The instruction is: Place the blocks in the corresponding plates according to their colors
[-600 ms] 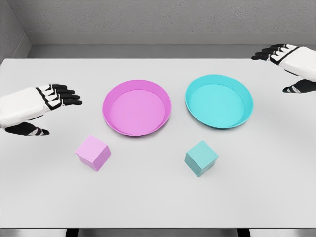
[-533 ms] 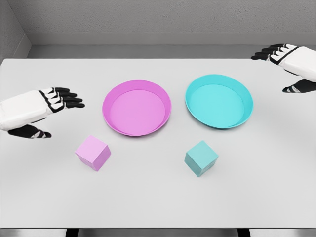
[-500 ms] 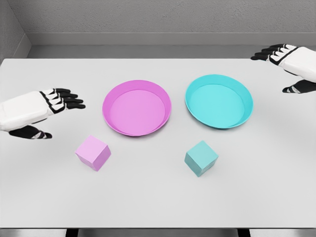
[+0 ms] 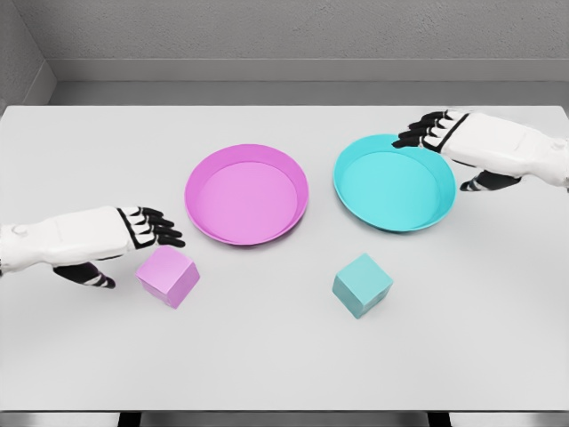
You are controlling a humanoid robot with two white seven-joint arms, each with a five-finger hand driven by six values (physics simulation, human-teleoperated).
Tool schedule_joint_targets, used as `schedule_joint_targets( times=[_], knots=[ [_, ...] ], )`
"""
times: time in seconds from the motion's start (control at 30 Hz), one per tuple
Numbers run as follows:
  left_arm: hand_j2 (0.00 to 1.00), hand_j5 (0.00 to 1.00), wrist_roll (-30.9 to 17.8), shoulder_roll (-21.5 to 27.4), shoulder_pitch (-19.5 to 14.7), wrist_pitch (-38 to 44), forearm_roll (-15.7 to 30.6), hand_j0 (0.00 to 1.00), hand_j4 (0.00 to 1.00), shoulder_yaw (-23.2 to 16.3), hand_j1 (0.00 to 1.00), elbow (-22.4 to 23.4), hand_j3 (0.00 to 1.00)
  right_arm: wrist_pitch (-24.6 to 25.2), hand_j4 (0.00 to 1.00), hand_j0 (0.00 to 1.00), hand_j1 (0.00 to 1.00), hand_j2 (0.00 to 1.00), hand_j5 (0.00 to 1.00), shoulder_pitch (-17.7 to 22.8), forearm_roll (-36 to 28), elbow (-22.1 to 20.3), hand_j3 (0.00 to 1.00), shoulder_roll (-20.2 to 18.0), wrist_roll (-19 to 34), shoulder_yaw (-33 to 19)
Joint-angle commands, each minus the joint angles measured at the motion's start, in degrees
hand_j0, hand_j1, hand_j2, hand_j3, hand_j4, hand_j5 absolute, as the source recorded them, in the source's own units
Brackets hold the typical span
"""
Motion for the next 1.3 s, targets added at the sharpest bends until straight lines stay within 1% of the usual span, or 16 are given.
schedule_joint_targets(
  times=[0.0, 0.03, 0.1, 0.13, 0.23, 0.37, 0.43, 0.53, 0.6, 0.67, 0.8, 0.87, 0.9, 0.93, 1.07, 1.27],
  knots=[
    [1.00, 1.00, -1.4, -1.0, 0.0, 0.1, 0.3, 1.00, 1.00, -0.4, 1.00, 0.0, 1.00, 0.1, 1.00, 1.00, 1.00, 1.00, 1.00, -0.4, -0.2, -1.4, 1.00, -2.9, 0.2, 7.3],
    [1.00, 1.00, -1.5, -1.0, -0.1, 0.1, 0.3, 1.00, 1.00, -0.4, 1.00, 0.0, 1.00, 0.1, 1.00, 1.00, 1.00, 1.00, 1.00, -1.1, -0.1, -1.9, 1.00, -4.3, 0.2, 10.5],
    [1.00, 1.00, -1.5, -1.0, 0.0, 0.1, 0.3, 1.00, 1.00, -0.5, 1.00, 0.0, 1.00, 0.1, 1.00, 1.00, 1.00, 1.00, 1.00, -1.2, -0.1, -5.7, 1.00, -6.6, 0.2, 13.1],
    [1.00, 1.00, -1.6, -1.1, -0.1, 0.1, 0.3, 1.00, 1.00, -0.5, 1.00, 0.0, 1.00, 0.1, 1.00, 1.00, 1.00, 1.00, 1.00, -1.2, -0.1, -6.9, 1.00, -6.7, 0.2, 13.9],
    [1.00, 1.00, -2.8, -2.7, -0.5, 0.1, 0.4, 1.00, 1.00, -0.5, 1.00, 0.0, 1.00, 0.1, 1.00, 1.00, 1.00, 1.00, 1.00, -1.2, -0.1, -8.0, 1.00, -6.8, 0.2, 15.9],
    [1.00, 1.00, -3.1, -3.4, -0.6, 3.1, 0.3, 1.00, 1.00, -0.6, 1.00, 0.1, 1.00, 0.1, 1.00, 1.00, 1.00, 1.00, 1.00, -1.4, -0.1, -8.0, 1.00, -6.3, 0.2, 15.7],
    [1.00, 1.00, -3.1, -3.4, -0.6, 3.2, 0.3, 1.00, 1.00, -0.6, 1.00, 0.1, 1.00, 0.1, 1.00, 1.00, 1.00, 1.00, 1.00, -1.5, -0.1, -8.0, 1.00, -5.8, 0.2, 16.2],
    [1.00, 1.00, -3.1, -3.8, -0.7, 3.2, 0.3, 1.00, 1.00, -1.5, 1.00, 0.2, 1.00, 0.1, 1.00, 1.00, 1.00, 1.00, 1.00, -3.1, -0.3, -8.1, 1.00, -5.6, 0.2, 16.3],
    [1.00, 1.00, -3.1, -4.1, -0.6, 3.2, 0.2, 1.00, 1.00, -1.9, 1.00, 0.2, 1.00, 0.1, 1.00, 1.00, 1.00, 1.00, 1.00, -3.4, -0.2, -8.0, 1.00, -4.7, 0.2, 18.4],
    [1.00, 1.00, -3.1, -5.0, -0.8, 3.4, -1.3, 1.00, 1.00, -1.9, 1.00, 0.2, 1.00, 0.1, 1.00, 1.00, 1.00, 1.00, 1.00, -4.6, -0.2, -8.1, 1.00, -3.0, 0.2, 21.3],
    [1.00, 1.00, -3.1, -5.4, -0.9, 5.9, -2.2, 1.00, 1.00, -1.9, 1.00, 0.2, 1.00, 0.1, 1.00, 1.00, 1.00, 1.00, 1.00, -4.8, -0.2, -8.1, 1.00, -2.8, 0.2, 24.2],
    [1.00, 1.00, -3.1, -6.0, -1.0, 6.3, -3.3, 1.00, 1.00, -2.0, 1.00, 0.2, 1.00, 0.1, 1.00, 1.00, 1.00, 1.00, 1.00, -4.8, -0.2, -8.1, 1.00, -2.7, 0.2, 25.5],
    [1.00, 1.00, -3.1, -6.2, -1.0, 6.8, -3.4, 1.00, 1.00, -2.1, 1.00, 0.2, 1.00, 0.1, 1.00, 1.00, 1.00, 1.00, 1.00, -4.8, -0.2, -8.1, 1.00, -2.5, 0.2, 25.9],
    [1.00, 1.00, -3.1, -6.3, -1.7, 6.8, -3.7, 1.00, 1.00, -3.2, 1.00, 0.2, 1.00, 0.1, 1.00, 1.00, 1.00, 1.00, 1.00, -4.9, -0.1, -8.1, 1.00, -1.7, 0.2, 26.0],
    [1.00, 1.00, -3.1, -6.9, -1.8, 6.7, -3.8, 1.00, 1.00, -3.8, 1.00, 0.1, 1.00, 0.1, 1.00, 1.00, 1.00, 1.00, 1.00, -5.0, -0.1, -8.1, 1.00, -0.7, 0.2, 28.4],
    [1.00, 1.00, -3.1, -6.9, -1.8, 6.2, -3.8, 1.00, 1.00, -4.2, 1.00, 0.0, 1.00, 0.1, 1.00, 1.00, 1.00, 1.00, 1.00, -4.9, -0.1, -8.1, 1.00, -1.5, 0.2, 29.4]
  ],
)
